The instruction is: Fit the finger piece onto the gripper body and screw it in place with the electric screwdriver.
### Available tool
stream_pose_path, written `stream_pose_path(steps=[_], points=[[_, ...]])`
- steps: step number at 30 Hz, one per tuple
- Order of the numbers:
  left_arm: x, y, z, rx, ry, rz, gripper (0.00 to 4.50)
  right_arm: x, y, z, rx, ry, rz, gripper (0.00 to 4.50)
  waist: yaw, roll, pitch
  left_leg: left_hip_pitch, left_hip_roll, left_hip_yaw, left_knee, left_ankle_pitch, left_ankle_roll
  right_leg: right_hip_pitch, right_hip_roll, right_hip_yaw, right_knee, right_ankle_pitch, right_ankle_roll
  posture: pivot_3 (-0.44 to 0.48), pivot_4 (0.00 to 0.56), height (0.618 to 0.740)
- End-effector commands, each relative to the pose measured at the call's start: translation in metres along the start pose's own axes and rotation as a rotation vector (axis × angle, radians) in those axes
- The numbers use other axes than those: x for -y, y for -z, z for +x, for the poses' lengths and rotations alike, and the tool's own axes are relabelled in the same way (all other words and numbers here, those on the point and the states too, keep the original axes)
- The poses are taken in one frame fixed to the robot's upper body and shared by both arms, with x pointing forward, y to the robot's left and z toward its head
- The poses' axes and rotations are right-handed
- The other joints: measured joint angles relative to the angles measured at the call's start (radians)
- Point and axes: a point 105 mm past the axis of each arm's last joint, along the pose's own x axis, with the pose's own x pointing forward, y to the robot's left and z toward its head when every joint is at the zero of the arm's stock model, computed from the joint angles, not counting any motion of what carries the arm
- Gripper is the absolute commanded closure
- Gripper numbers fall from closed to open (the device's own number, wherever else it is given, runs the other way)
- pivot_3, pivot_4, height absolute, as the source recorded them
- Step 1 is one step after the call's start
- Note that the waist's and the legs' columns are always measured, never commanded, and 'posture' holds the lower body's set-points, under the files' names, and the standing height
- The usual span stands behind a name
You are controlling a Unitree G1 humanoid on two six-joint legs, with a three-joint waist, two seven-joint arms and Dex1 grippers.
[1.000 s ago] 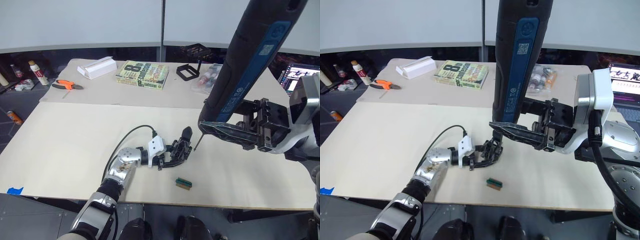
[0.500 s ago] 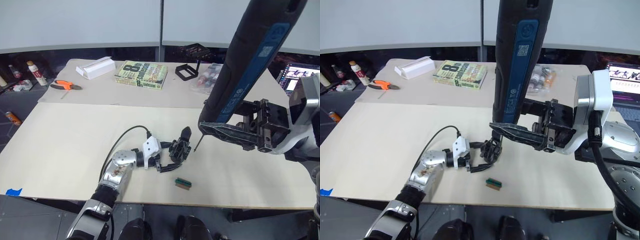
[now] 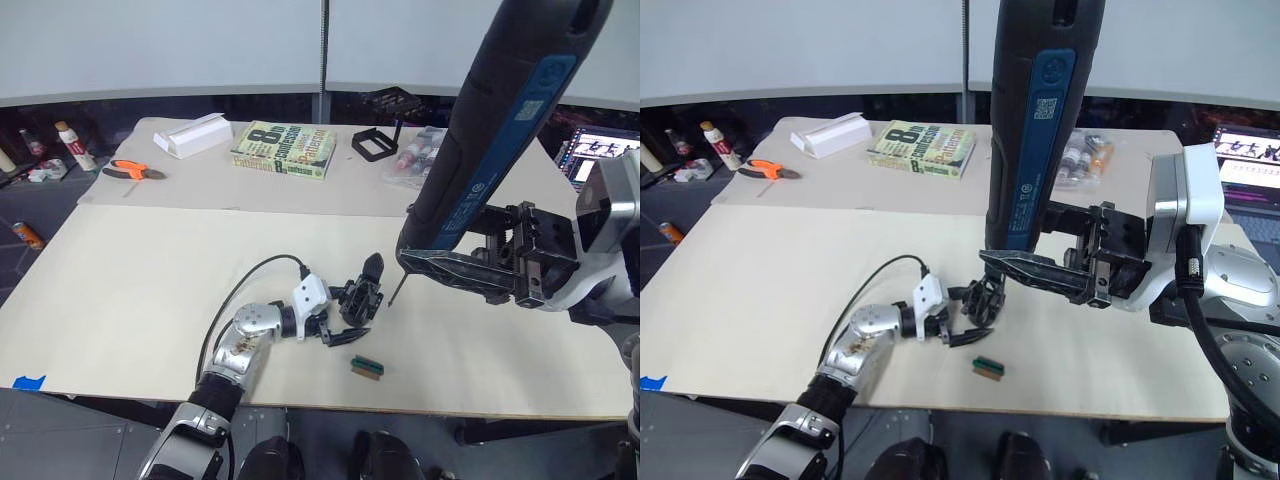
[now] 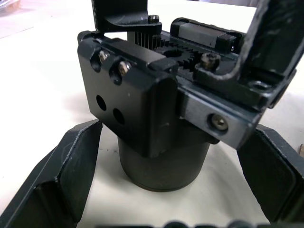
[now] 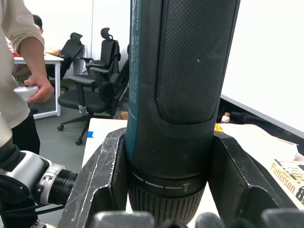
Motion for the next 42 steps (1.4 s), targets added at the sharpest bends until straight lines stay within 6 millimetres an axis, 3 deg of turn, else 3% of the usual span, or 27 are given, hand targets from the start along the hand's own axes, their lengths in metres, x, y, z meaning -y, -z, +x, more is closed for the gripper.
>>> stream_pose_path(steps=[1,4,5,7,10,17,25,34,42], points=[[-0.002,-0.007,0.005,0.021,-0.005,0.023,0.02,-0.002,-0.014,0.001,0.033,-0.01,-0.061,2.57,0.0,0.0,0.0,0.0,0.0,0.0,0.0,0.0,0.0,0.0,0.0,0.0,0.0,0.0,0.0,0.0,0.15,0.74],[-0.002,-0.007,0.005,0.025,-0.005,0.021,0.02,-0.002,-0.014,0.001,0.032,-0.01,-0.061,2.57,0.0,0.0,0.0,0.0,0.0,0.0,0.0,0.0,0.0,0.0,0.0,0.0,0.0,0.0,0.0,0.0,0.15,0.74],[-0.002,-0.007,0.005,0.026,-0.006,0.021,0.25,-0.002,-0.014,0.001,0.032,-0.01,-0.061,2.57,0.0,0.0,0.0,0.0,0.0,0.0,0.0,0.0,0.0,0.0,0.0,0.0,0.0,0.0,0.0,0.0,0.15,0.74],[-0.003,-0.008,0.005,0.027,-0.008,0.021,0.83,-0.002,-0.014,0.001,0.03,-0.011,-0.061,2.57,0.0,0.0,0.0,0.0,0.0,0.0,0.0,0.0,0.0,0.0,0.0,0.0,0.0,0.0,0.0,0.0,0.15,0.74],[-0.003,-0.007,0.004,0.024,-0.01,0.024,2.2,-0.002,-0.014,0.001,0.03,-0.012,-0.06,2.57,0.0,0.0,0.0,0.0,0.0,0.0,0.0,0.0,0.0,0.0,0.0,0.0,0.0,0.0,0.0,0.0,0.15,0.74],[-0.003,-0.006,0.003,0.018,-0.008,0.025,2.2,0.0,-0.016,0.004,0.037,-0.029,-0.059,2.57,-0.001,0.0,0.0,0.0,0.0,0.0,0.0,0.0,0.0,0.0,0.0,0.0,0.0,0.0,0.0,0.0,0.15,0.74],[-0.002,-0.005,0.005,0.017,0.004,0.024,2.2,0.006,-0.022,0.024,0.064,-0.081,-0.043,2.57,-0.001,0.0,0.0,0.0,0.0,0.0,0.0,0.0,0.0,0.0,0.0,0.0,0.0,0.0,0.0,0.0,0.15,0.74],[-0.001,-0.006,0.006,0.017,0.007,0.026,2.2,0.017,-0.005,0.049,0.056,-0.097,-0.04,2.57,-0.002,0.0,0.0,-0.001,0.0,0.0,0.001,0.0,0.0,0.0,0.0,-0.001,0.0,0.0,0.0,0.0,0.15,0.74],[0.0,-0.006,0.005,0.019,0.003,0.02,2.2,0.02,0.017,0.054,0.013,-0.086,-0.049,2.57,-0.002,0.0,0.0,-0.001,0.0,0.001,0.001,0.0,0.0,0.0,0.0,-0.001,0.001,0.001,0.0,0.0,0.15,0.74]])
